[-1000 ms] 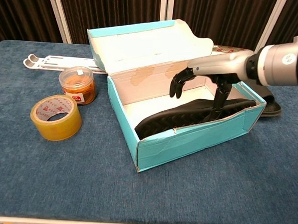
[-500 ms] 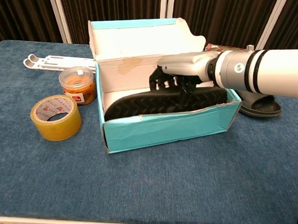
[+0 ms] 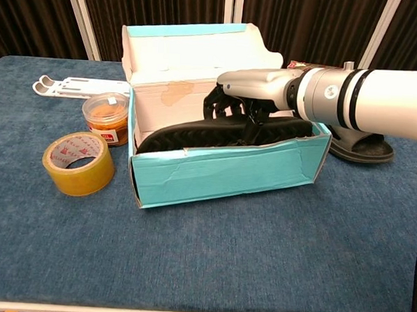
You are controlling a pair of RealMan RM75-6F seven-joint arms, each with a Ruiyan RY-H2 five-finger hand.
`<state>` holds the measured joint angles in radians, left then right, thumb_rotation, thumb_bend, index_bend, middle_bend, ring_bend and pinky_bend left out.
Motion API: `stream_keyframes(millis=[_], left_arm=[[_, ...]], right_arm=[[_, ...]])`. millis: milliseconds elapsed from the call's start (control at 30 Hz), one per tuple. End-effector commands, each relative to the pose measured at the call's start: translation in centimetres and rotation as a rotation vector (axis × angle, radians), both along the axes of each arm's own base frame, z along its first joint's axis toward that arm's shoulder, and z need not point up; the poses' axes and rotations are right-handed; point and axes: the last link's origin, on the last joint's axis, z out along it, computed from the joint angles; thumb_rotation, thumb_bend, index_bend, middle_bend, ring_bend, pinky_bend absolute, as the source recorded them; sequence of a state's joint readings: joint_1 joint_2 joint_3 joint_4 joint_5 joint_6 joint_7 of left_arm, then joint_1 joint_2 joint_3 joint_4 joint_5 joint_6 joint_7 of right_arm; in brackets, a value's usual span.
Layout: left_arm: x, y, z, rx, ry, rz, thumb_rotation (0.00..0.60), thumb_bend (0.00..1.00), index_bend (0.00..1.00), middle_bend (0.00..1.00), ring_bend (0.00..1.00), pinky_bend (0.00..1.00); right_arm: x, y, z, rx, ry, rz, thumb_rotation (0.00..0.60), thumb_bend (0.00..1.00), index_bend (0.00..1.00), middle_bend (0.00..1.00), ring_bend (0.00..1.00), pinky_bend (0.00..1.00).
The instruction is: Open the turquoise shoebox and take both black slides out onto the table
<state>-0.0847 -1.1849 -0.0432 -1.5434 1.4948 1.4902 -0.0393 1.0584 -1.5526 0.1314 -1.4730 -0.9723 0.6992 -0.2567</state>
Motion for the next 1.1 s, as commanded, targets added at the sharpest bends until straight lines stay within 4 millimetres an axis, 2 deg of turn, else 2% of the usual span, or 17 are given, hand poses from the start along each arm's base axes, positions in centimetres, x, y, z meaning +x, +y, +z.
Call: stream_keyframes(millis=[33,400,700,933,1100], left_arm=[[0.0,0.0,0.0,-0.001,-0.001,0.002,0.6,0.01,0.22,0.18,0.11,0.11],[0.0,-0.1,0.0,-0.001,-0.005,0.001,0.6,0.01,0.22,0.18,0.11,0.11],[0.0,-0.2,-0.1,-0.003,-0.012,0.0,0.6,0.01,0.22,0.18,0.11,0.11],[0.0,-0.2,-0.1,-0.007,-0.015,0.0,0.6,0.01,0.22,0.18,0.11,0.11],[0.1,-0.2,-0.2,-0.011,-0.018,-0.001,0.6,0.01,0.22,0.18,0.11,0.11]], right_arm=[[0.2,-0.1,0.2,-0.025,-0.045,-0.058,0.6,0.61,0.78,0.64,0.57,0.57],[0.1,-0.1,0.4,-0.017,-0.151,-0.175,0.6,0.63,0.79,0.64,0.57,0.56],[-0.1,-0.2,0.1,-0.099,-0.258,-0.182,0.6,0.68,0.8,0.65,0.59,0.56],[-0.3,-0.4,-0.1,-0.05,-0.419,-0.322,0.6,0.76,0.82,0.67,0.61,0.56],[-1.1,-0.4,-0.4,0.021,-0.453,-0.441,0.6,0.81,0.83,0.67,0.61,0.56]])
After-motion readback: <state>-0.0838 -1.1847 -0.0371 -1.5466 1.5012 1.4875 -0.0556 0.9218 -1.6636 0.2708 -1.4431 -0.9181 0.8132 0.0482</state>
